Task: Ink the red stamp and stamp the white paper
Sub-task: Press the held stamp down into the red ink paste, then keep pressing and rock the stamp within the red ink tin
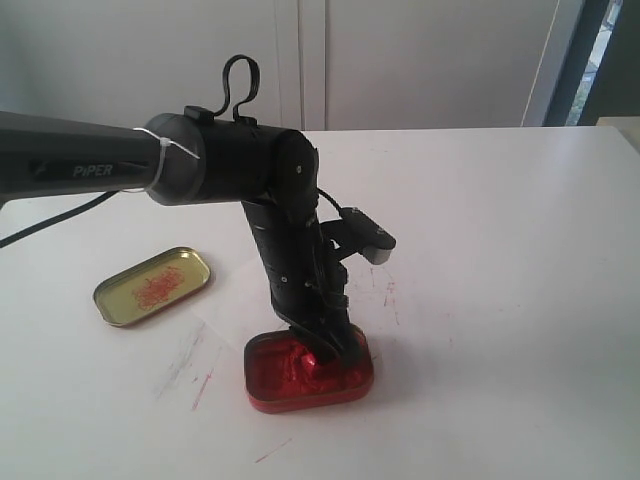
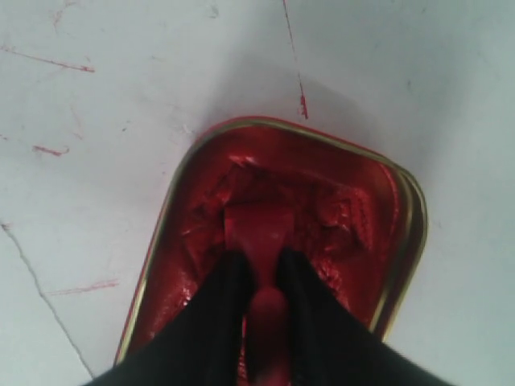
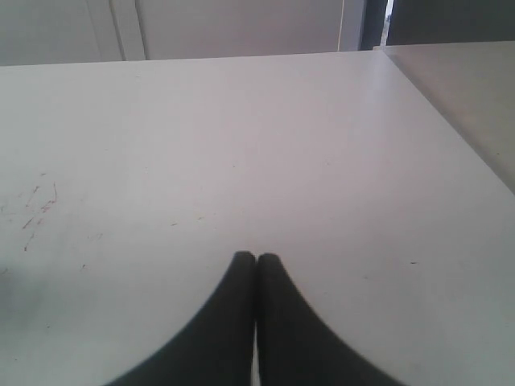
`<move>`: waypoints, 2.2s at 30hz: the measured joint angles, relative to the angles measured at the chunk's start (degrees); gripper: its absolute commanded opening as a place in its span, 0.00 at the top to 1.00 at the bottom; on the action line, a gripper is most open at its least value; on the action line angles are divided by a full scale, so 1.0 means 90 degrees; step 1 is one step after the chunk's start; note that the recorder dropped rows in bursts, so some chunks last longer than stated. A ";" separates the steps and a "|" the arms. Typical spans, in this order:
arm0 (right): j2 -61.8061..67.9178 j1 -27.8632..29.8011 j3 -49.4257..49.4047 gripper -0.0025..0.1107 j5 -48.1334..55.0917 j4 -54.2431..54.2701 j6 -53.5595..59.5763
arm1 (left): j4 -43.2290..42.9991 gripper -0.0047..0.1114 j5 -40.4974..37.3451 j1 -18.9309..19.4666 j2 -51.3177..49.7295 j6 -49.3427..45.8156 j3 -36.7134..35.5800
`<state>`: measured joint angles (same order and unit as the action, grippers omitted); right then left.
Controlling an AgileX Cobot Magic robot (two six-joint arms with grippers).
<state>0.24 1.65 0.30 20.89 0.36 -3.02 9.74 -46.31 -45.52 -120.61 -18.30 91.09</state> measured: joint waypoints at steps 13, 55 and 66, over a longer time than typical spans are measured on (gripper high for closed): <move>0.0000 0.0000 0.0000 0.98 0.0000 0.0000 0.0000 | 0.0056 0.96 -0.0045 0.0011 -0.0129 0.0000 0.0063; 0.0000 0.0000 0.0000 0.98 0.0000 -0.0040 -0.0049 | -0.0086 0.96 -0.1021 0.0000 -0.0082 0.0009 0.0809; 0.0000 0.0000 0.0000 0.98 0.0000 -0.0040 -0.0049 | -0.0086 0.96 -0.1172 0.0000 -0.0082 0.0009 0.1024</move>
<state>0.24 1.65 0.30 20.89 0.00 -3.46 8.96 -56.85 -45.52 -121.35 -18.22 100.30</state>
